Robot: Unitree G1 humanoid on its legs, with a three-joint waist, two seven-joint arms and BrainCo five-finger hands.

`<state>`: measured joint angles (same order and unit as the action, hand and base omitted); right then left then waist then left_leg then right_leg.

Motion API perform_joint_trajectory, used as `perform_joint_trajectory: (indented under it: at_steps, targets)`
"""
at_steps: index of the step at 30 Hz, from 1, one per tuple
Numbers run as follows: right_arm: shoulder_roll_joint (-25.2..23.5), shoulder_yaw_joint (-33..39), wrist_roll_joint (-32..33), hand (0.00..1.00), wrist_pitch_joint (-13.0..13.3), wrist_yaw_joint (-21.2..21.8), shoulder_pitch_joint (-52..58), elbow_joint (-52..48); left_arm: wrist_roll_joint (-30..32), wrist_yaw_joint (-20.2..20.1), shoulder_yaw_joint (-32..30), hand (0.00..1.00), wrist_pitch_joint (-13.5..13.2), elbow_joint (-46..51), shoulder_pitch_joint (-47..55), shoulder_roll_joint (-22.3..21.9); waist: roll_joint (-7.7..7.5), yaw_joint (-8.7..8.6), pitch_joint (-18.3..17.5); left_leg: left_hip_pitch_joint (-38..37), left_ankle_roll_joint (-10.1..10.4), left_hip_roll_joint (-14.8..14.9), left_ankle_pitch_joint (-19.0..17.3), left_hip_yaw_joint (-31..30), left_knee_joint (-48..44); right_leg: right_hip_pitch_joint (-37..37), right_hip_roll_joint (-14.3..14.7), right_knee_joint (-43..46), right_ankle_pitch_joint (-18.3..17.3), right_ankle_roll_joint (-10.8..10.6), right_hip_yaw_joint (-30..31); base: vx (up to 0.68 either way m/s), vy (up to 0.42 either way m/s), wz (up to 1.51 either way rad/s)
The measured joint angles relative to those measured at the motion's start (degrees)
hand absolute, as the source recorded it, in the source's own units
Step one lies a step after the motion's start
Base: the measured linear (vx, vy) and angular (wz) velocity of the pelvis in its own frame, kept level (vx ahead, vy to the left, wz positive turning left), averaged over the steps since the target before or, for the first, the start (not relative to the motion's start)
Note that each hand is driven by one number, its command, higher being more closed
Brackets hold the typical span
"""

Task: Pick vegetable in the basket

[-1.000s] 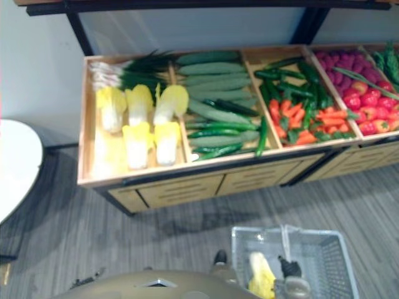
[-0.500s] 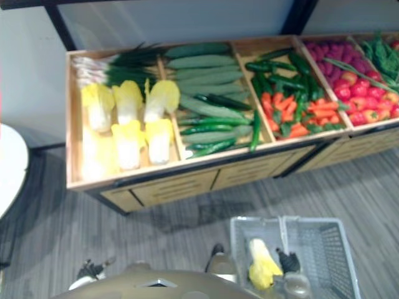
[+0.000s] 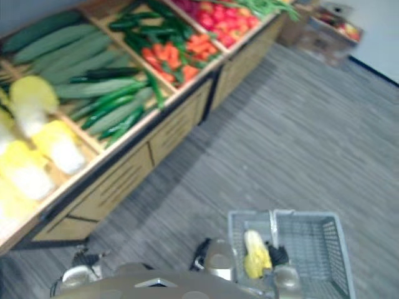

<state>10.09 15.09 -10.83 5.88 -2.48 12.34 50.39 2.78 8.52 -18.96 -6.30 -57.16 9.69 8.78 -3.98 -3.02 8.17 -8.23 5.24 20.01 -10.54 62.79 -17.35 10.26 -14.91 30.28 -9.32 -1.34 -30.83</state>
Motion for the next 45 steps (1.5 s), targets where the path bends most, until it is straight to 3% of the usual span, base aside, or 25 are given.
perform_joint_trajectory:
  at_steps: [1,2,4,6,7,9,11,12,13,14,16,20,21,22,24,26,31,33,36,38,39,40,42,45]
  targets:
    - [0.2,-0.1,0.0,1.0,-0.3,0.0,-0.1,0.1,-0.2,0.0,-0.1,0.0,0.2,-0.2,-0.5,0.0,-0.26,-0.22,-0.3,0.0,0.1,0.6,0.0,0.9,-1.0,0.1,1.2,-1.6,-0.5,0.9,-0.6,-0.02,-0.31,-1.36]
    - [0.7,-0.7,-0.1,1.0,-0.7,0.0,-0.3,0.2,-0.3,-0.1,-0.6,0.0,0.3,-1.2,-1.9,-1.4,1.22,0.23,-0.5,0.1,0.0,1.9,0.5,1.9,-1.9,-0.5,4.8,-6.2,-0.5,0.9,0.5,-0.02,-0.303,-1.21]
    - [1.4,-1.8,-0.2,1.0,-0.8,0.0,-1.7,1.5,-0.3,-0.2,-0.7,0.0,0.2,-2.2,-3.1,-3.3,2.74,-0.15,-0.4,-0.1,0.1,3.3,1.9,4.3,-2.1,-0.5,8.4,-11.4,0.1,2.2,2.3,-0.05,-0.234,-1.18]
    - [0.8,-1.9,0.1,1.0,-0.6,-0.3,-2.2,4.3,-0.2,0.0,-0.9,0.0,0.2,-2.7,-4.2,-4.7,2.96,-1.5,-0.4,-0.9,-0.1,5.7,4.9,3.8,-4.5,-1.6,11.1,-13.5,0.4,2.7,4.3,-0.07,-0.205,-0.67]
    - [0.6,-1.9,0.1,1.0,-0.6,-0.6,-2.0,4.9,-0.2,0.1,-0.9,0.0,0.2,-2.9,-4.2,-4.8,2.96,-1.64,-0.4,-1.0,-0.3,6.8,5.4,3.4,-6.0,-2.3,11.8,-14.5,0.3,2.8,4.4,-0.03,-0.219,-0.3]
    - [0.2,-1.9,0.2,1.0,-0.5,-0.9,-1.5,7.4,-0.2,0.4,-1.0,0.0,0.3,-3.9,-4.8,-4.9,2.9,-1.56,-0.2,-0.8,-0.3,12.0,8.2,0.4,-14.4,-4.7,14.1,-18.0,0.2,3.5,5.8,-0.05,-0.189,-0.4]
    - [0.3,-1.9,0.2,1.0,-0.5,-1.2,-1.5,9.0,-0.4,0.4,-1.0,0.0,0.3,-4.0,-4.5,-5.2,2.07,-1.29,0.5,0.9,0.1,14.2,11.4,-5.0,-20.4,-7.0,14.9,-20.7,1.0,4.8,8.7,-0.04,-0.111,-0.59]
    - [0.4,-1.9,0.2,1.0,-0.5,-1.5,-1.9,9.2,-1.2,0.3,-1.2,0.0,-0.1,-3.6,-4.3,-5.4,1.7,-1.19,0.8,4.2,1.5,12.3,8.8,-14.2,-22.8,-7.5,14.5,-21.5,1.4,5.1,10.6,-0.04,-0.023,-0.82]
    - [0.8,-1.8,0.1,1.0,-0.5,-2.0,-2.5,9.8,-1.7,0.4,-1.2,0.0,-0.6,-3.0,-4.3,-5.5,1.6,-1.07,0.9,7.3,1.7,8.0,6.1,-23.8,-22.8,-7.6,14.2,-22.1,2.1,5.0,13.4,-0.03,-0.004,-0.94]
    - [1.2,-1.8,0.1,1.0,-0.5,-2.0,-2.9,10.4,-1.8,0.5,-1.2,0.0,-0.7,-2.5,-4.0,-5.7,1.74,-0.7,1.0,8.3,1.5,5.3,4.7,-28.6,-22.0,-7.8,14.2,-22.5,2.5,4.5,15.0,-0.03,0.025,-1.3]
    - [1.9,-1.4,0.1,1.0,-0.3,-2.1,-3.6,11.5,-2.0,1.0,-1.1,0.0,-1.2,-1.6,-3.0,-6.4,2.68,0.92,1.3,9.6,2.2,-3.2,1.0,-42.5,-16.3,-9.5,14.3,-25.1,3.4,3.2,19.5,0.01,0.067,-1.31]
    - [2.7,-0.4,0.1,1.0,-0.3,-2.1,-3.4,11.4,-1.9,1.0,-1.0,0.0,-1.3,-1.8,-2.2,-6.4,4.04,1.72,1.7,10.3,2.6,-7.4,0.7,-53.1,-2.9,-9.8,15.0,-26.6,4.3,1.6,22.1,0.02,0.135,-0.92]
    - [3.1,-0.2,0.1,1.0,-0.2,-2.2,-3.3,11.2,-1.5,0.8,-0.5,0.0,-1.2,-2.2,-1.7,-6.5,4.97,1.71,1.6,10.1,2.3,-7.9,2.3,-55.0,2.3,-9.3,15.2,-26.6,4.8,0.9,22.6,0.03,0.217,-0.71]
    - [3.9,0.3,0.1,1.0,0.0,-2.2,-3.1,11.2,-1.2,0.6,0.1,0.0,-1.1,-2.3,-1.1,-7.1,6.54,1.66,1.4,10.1,2.4,-8.1,4.9,-56.1,6.5,-9.0,16.1,-27.3,5.3,0.1,23.8,0.04,0.24,-0.67]
    - [4.2,0.5,0.1,1.0,0.2,-2.4,-3.1,11.2,1.1,0.4,1.1,0.0,-1.1,-2.7,-1.0,-7.3,7.94,1.57,0.6,9.3,2.4,-8.6,1.7,-55.5,10.1,-8.7,15.8,-29.2,6.8,-1.6,25.2,0.08,0.247,-0.31]
    - [3.5,0.7,-0.2,1.0,0.3,-2.4,-3.2,11.3,3.2,0.4,2.1,0.0,-1.2,-3.3,-1.4,-6.1,6.44,1.72,0.4,9.3,1.3,-11.5,2.3,-54.2,12.3,-9.0,13.0,-32.3,9.9,-2.2,25.5,0.13,0.283,-0.08]
    - [3.4,0.8,-0.5,1.0,0.3,-3.4,-2.4,11.4,4.5,0.3,5.7,0.0,-1.1,-3.9,-1.1,-4.9,6.09,1.86,-0.1,5.5,0.6,-15.0,2.5,-53.4,15.4,-11.3,10.1,-33.3,10.5,-3.2,26.4,0.15,0.182,-0.02]
    - [3.4,0.8,-0.5,1.0,0.3,-3.5,-3.2,11.5,4.8,0.1,7.1,0.0,-1.2,-3.8,-1.4,-4.5,6.03,2.11,-0.1,4.8,-0.6,-15.3,1.7,-52.6,15.2,-10.6,9.6,-30.9,9.1,-3.9,26.6,0.11,0.105,-0.16]
    - [2.8,3.0,-0.3,1.0,0.6,-3.6,-4.5,11.5,4.8,-0.2,9.7,0.0,-1.3,-3.8,-1.6,-3.6,5.28,2.24,0.6,3.2,-2.0,-16.2,0.0,-52.0,14.0,-4.3,7.7,-13.8,2.9,-5.4,27.0,0.06,0.071,-0.09]
    - [2.6,3.9,-0.3,1.0,0.7,-3.7,-5.0,11.2,4.8,-0.3,10.7,0.0,-1.3,-3.8,-1.5,-3.1,4.99,2.74,1.2,1.0,-2.8,-16.8,-1.0,-51.1,14.2,0.9,6.4,-0.1,2.5,-5.7,26.9,0.03,0.076,-0.13]
    - [2.4,4.2,-0.3,1.0,0.8,-3.7,-5.0,11.2,4.7,-0.5,11.1,0.0,-1.3,-3.8,-1.5,-2.2,3.95,2.67,1.8,-1.1,-3.5,-17.5,-2.1,-51.2,14.2,3.0,4.7,7.3,2.6,-5.8,26.4,0.08,0.039,0.02]
    - [1.6,4.4,-0.3,1.0,0.8,-3.8,-4.8,11.3,4.7,-0.8,11.5,0.0,-1.3,-3.8,-1.5,-2.2,3.78,2.24,2.0,-2.6,-4.3,-17.7,-3.0,-51.6,14.2,4.5,3.6,10.9,1.2,-4.7,25.6,0.1,0.013,0.11]
    - [0.5,4.6,-0.2,1.0,0.9,-4.1,-4.8,11.3,4.5,-1.1,11.3,0.0,-1.3,-3.8,-1.2,-2.0,3.51,1.54,1.9,-3.0,-4.0,-16.9,-3.6,-52.6,14.1,5.2,3.5,7.1,0.7,-3.8,23.4,0.16,-0.039,0.23]
    - [-0.5,5.8,0.2,1.0,0.5,-4.2,-4.7,11.8,4.3,-1.3,9.4,0.0,-1.1,-3.8,-1.8,-3.0,4.08,1.51,2.2,-2.7,-2.2,-14.2,-4.7,-53.7,14.2,6.4,5.6,-10.0,2.9,-5.1,21.9,0.22,-0.126,0.19]
